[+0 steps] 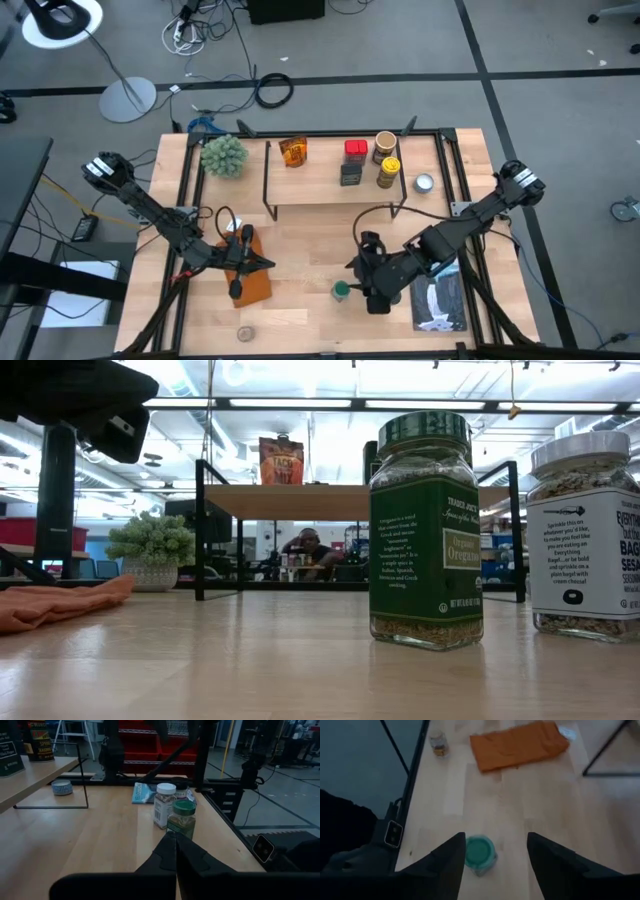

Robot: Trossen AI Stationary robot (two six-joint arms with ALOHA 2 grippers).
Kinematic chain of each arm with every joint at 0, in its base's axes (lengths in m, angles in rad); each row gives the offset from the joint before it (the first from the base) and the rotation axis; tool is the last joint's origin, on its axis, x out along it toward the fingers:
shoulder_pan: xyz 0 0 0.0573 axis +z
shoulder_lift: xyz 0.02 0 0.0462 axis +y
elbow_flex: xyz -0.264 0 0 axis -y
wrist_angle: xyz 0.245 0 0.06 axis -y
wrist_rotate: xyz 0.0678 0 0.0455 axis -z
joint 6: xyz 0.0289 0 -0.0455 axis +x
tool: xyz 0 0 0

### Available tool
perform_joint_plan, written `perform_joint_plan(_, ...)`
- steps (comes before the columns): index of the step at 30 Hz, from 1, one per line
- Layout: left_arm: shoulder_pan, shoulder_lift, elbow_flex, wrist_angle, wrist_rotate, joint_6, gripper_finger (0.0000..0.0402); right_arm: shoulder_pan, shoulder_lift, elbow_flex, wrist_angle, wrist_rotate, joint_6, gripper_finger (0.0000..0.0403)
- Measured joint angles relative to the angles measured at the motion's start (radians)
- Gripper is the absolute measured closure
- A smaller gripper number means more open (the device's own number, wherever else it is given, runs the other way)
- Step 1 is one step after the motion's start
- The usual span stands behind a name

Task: Shelf spices
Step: Put the green seasoning bottle on the shelf

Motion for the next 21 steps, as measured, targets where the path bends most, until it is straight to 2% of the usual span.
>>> perform_joint_plan(6,0.0,0.0,0.0,0.0,-0.005,0.0,0.04,-0.011,0.134,0.117,-0.035,-0.059,-0.073,0.0193)
perform_joint_plan(12,0.0,0.0,0.001,-0.003,-0.005,-0.005,0.04,-0.039,0.309,0.347,-0.403,-0.07,-0.112,0.0177)
perform_joint_plan(16,0.0,0.0,0.001,-0.006,-0.005,-0.007,0.04,-0.054,0.398,0.469,-0.572,-0.075,-0.117,0.0151)
perform_joint_plan(21,0.0,0.0,0.001,-0.006,-0.004,-0.026,0.04,-0.057,0.462,0.568,-0.577,-0.127,-0.211,0.0102)
